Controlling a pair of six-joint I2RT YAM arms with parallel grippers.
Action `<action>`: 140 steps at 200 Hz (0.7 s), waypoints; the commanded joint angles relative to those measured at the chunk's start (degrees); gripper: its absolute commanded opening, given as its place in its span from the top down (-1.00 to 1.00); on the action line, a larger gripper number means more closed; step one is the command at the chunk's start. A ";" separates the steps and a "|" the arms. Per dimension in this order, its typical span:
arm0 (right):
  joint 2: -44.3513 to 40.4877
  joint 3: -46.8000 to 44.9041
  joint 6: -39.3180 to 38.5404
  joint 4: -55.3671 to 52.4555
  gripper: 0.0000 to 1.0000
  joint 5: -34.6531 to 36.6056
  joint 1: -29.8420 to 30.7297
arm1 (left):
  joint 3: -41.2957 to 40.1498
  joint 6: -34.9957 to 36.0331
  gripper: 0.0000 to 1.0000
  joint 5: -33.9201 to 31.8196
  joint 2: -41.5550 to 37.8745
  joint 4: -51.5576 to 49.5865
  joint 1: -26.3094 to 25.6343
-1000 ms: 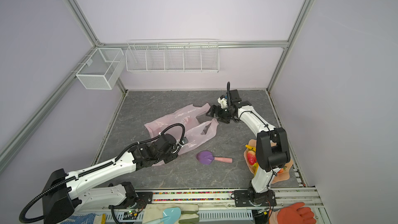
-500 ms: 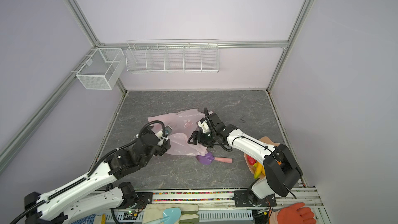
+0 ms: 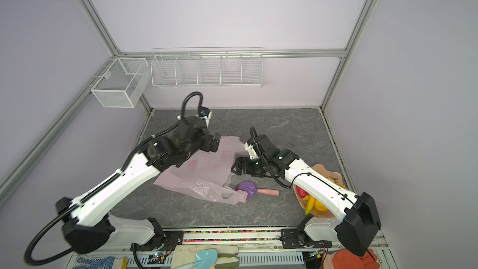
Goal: Place the fruits into the plastic bag
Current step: Rotate the plastic bag at the center of the table, then open the plastic bag at the center of the table.
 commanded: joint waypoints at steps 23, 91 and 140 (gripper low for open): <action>-12.52 2.71 -3.30 -15.88 -0.77 10.17 -7.17 | 14.60 -4.66 -0.89 10.68 19.57 -25.11 -0.56; -23.69 -0.66 1.61 -23.63 -0.77 11.82 -10.44 | 19.96 -9.48 -0.85 7.04 35.53 -30.90 -5.89; -25.99 -1.04 2.50 -24.59 -0.77 13.08 -10.49 | 14.46 -12.74 -0.72 3.75 37.48 -32.89 -7.77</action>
